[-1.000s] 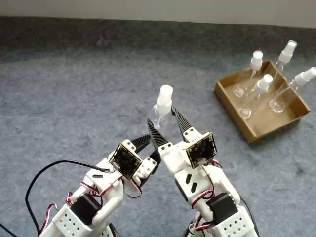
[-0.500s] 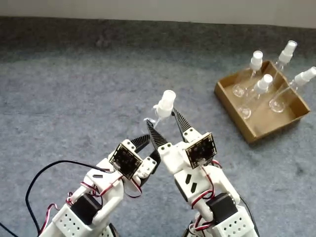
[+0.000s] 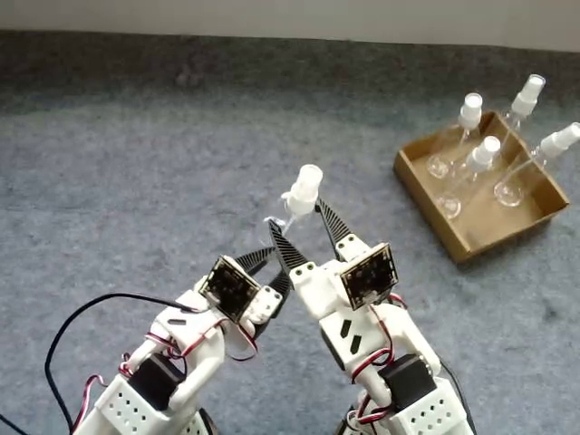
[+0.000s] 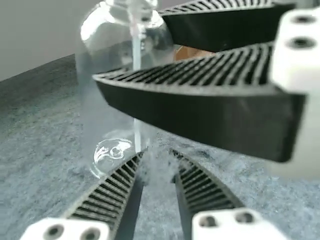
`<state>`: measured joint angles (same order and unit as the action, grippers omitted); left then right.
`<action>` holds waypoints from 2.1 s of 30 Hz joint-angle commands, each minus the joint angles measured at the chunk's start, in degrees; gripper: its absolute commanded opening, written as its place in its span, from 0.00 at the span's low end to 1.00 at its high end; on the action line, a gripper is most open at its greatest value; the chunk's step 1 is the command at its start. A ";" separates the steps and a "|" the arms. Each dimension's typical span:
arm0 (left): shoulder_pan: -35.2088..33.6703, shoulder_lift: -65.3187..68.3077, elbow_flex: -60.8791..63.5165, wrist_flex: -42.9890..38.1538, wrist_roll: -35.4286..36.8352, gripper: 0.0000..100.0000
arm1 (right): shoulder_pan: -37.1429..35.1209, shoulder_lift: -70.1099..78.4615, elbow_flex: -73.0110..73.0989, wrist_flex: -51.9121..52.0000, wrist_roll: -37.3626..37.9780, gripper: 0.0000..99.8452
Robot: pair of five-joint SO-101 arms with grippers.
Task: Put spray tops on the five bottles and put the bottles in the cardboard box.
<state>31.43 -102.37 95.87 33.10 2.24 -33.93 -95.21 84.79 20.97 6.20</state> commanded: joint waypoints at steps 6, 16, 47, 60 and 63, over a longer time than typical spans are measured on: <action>-5.41 -0.04 1.27 0.09 -0.26 0.04 | -0.75 -0.75 -3.91 -1.10 -0.62 0.04; -9.27 -0.04 1.27 -3.43 -0.26 0.04 | -1.10 -0.75 -3.91 -1.10 -0.62 0.04; -9.45 -0.57 1.27 5.80 -0.53 0.04 | 9.54 -0.75 -3.30 -1.10 -0.18 0.04; -9.89 -0.57 1.27 6.24 -0.62 0.04 | 36.44 0.75 -9.63 6.46 -0.09 0.04; -9.89 -0.57 1.27 6.24 -0.62 0.04 | 39.78 4.26 -15.25 9.36 -0.09 0.04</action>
<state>22.29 -102.37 95.96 39.25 2.24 2.11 -94.15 77.67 28.35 6.20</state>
